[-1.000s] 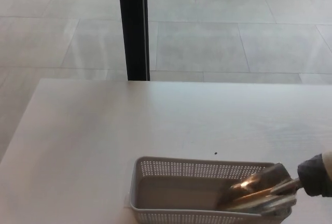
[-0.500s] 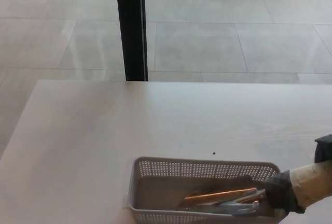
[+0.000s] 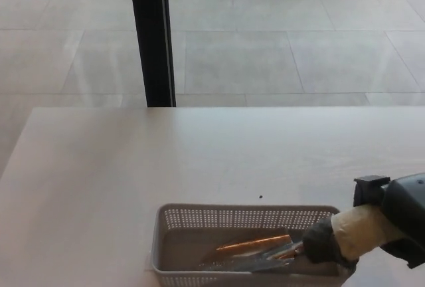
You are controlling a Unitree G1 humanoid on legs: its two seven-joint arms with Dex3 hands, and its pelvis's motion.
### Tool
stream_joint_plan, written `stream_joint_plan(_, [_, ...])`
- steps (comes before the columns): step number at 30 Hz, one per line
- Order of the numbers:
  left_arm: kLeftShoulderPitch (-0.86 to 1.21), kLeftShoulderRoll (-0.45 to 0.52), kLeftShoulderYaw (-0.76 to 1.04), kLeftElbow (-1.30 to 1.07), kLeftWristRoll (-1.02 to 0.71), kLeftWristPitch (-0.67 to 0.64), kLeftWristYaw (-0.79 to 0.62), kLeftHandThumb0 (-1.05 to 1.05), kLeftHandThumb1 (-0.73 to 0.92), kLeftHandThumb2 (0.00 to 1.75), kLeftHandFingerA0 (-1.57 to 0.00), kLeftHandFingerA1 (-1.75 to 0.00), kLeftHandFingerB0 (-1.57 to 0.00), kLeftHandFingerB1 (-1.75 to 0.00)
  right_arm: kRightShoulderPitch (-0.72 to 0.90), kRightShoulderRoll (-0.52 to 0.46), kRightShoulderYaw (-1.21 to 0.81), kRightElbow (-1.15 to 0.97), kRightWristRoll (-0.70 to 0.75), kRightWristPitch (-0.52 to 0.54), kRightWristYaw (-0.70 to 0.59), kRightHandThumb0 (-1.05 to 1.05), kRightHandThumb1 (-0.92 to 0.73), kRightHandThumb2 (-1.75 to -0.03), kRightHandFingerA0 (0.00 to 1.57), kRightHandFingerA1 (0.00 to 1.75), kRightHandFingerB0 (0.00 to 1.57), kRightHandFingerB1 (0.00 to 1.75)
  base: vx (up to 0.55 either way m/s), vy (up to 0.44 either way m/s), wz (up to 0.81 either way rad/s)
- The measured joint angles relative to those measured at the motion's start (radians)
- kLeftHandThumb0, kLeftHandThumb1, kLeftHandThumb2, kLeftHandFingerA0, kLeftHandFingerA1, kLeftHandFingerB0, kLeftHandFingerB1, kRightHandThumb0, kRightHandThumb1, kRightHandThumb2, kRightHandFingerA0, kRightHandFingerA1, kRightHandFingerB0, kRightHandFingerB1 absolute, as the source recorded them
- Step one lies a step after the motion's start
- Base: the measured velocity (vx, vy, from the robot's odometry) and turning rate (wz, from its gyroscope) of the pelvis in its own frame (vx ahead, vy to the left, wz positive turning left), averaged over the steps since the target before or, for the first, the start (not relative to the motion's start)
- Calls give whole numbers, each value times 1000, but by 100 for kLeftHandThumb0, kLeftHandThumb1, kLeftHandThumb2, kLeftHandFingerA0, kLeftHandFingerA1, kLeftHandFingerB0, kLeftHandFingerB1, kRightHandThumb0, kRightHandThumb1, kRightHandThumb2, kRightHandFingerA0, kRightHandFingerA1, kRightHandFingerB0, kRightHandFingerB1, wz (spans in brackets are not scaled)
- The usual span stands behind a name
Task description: A garden tool is kept on the righthand side and a container is kept on the lefthand side on a desk infront of the robot. the robot uses its right hand to pick up the garden tool and makes a scooping motion inside the container
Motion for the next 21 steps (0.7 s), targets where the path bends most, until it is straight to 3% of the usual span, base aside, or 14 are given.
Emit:
stream_joint_plan(2, [1,-2,1,2,-1,0,0,-74,1,105,-91,-104,-83,-95,-3,46,25,9,-8,14,-1,-32,-55,-92,90,175,80,118,0,0,0])
stream_joint_plan(3, [5,-3,1,3,-1,0,0,-70,-1,103,-93,-103,-84,-93,-3,59,27,12,-10,20,-1,-30,-56,-93,91,175,82,99,0,0,0])
stream_joint_plan(4, [7,-3,1,4,-1,0,0,-74,-2,103,-94,-105,-86,-96,-3,66,27,15,-12,28,-1,-26,-50,-105,88,175,68,161,0,0,0])
stream_joint_plan(5, [8,-3,3,5,-1,0,0,-73,-1,103,-93,-104,-84,-95,0,78,19,15,-9,34,-2,-25,-49,-107,88,175,65,174,0,0,0])
stream_joint_plan(8, [5,-5,6,5,-1,0,0,-74,-1,105,-93,-103,-84,-94,19,126,-26,20,13,45,-5,-30,-53,-115,91,175,76,169,0,0,0])
stream_joint_plan(9, [5,-5,6,5,-1,0,0,-69,3,103,-101,-106,-89,-95,25,140,-42,21,18,49,-5,-31,-54,-116,93,175,77,163,0,0,0])
stream_joint_plan(11, [5,-5,5,5,-1,-1,0,-73,-1,104,-93,-103,-84,-94,37,165,-71,21,31,57,-3,-28,-48,-126,93,175,75,171,0,0,0])
stream_joint_plan(15, [5,-5,6,5,-1,-1,0,-71,-3,106,-93,-105,-85,-95,55,203,-127,23,68,60,-2,-28,-48,-124,94,175,77,168,0,0,0])
stream_joint_plan(17, [5,-5,7,5,-1,-1,0,-71,3,106,-103,-106,-90,-95,59,216,-151,23,86,61,-2,-29,-47,-126,95,175,81,164,0,0,0])
stream_joint_plan(21, [7,-5,-1,6,2,-1,0,-72,4,105,-91,-101,-81,-92,59,226,-213,18,142,52,-3,-33,-41,-132,95,175,82,162,0,0,0])
